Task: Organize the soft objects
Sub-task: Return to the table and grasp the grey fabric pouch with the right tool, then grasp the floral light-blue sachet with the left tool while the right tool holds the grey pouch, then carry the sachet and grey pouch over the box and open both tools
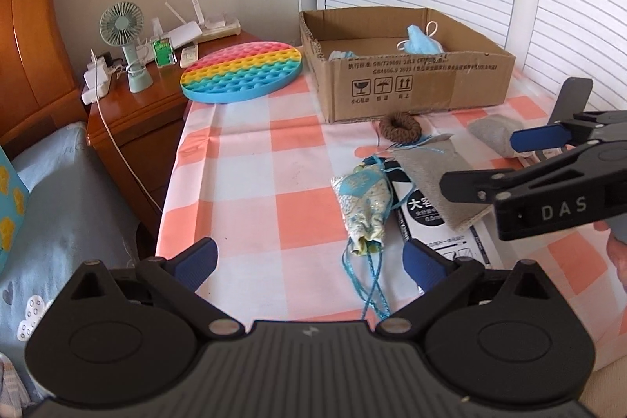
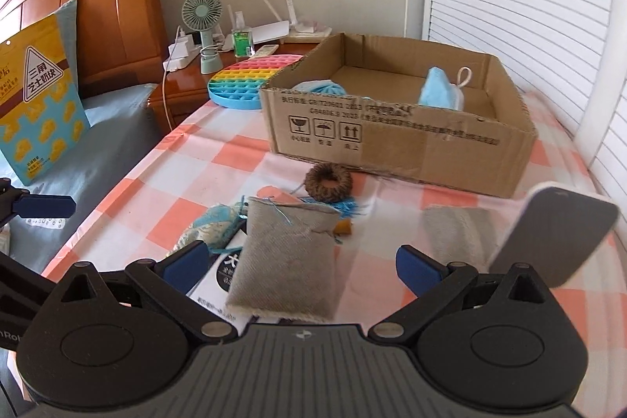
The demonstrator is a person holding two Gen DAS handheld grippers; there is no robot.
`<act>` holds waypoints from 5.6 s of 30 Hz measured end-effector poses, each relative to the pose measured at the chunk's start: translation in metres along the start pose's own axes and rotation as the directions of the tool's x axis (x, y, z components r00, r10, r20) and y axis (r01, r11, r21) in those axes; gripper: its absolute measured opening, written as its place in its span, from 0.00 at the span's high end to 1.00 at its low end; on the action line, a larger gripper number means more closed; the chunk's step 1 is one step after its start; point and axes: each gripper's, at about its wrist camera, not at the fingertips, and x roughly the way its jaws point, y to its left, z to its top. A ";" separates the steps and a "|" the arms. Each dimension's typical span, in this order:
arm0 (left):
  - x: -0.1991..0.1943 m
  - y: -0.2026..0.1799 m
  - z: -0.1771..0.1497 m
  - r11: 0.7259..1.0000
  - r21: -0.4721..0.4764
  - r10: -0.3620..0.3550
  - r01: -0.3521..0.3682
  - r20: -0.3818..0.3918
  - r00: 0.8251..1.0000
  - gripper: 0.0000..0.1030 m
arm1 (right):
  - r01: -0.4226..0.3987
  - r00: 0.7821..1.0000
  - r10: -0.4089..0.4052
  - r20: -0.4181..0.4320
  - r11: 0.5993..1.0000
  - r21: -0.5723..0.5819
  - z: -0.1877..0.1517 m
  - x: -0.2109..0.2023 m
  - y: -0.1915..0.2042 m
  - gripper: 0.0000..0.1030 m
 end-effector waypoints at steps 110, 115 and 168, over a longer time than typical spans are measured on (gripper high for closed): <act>-0.011 -0.003 0.049 0.961 0.185 -0.211 0.206 0.009 0.977 0.72 | 0.040 0.999 -0.037 0.019 0.985 -0.167 -0.030 -0.040 -0.014 0.69; -0.027 -0.005 0.057 0.952 0.206 -0.236 0.225 0.032 0.971 0.72 | 0.037 0.999 -0.031 0.036 0.984 -0.174 -0.030 -0.058 -0.013 0.69; 0.103 -0.059 0.237 0.973 0.197 -0.134 0.121 0.058 0.989 0.26 | 0.124 0.991 -0.111 0.074 0.972 -0.201 0.151 0.007 -0.129 0.42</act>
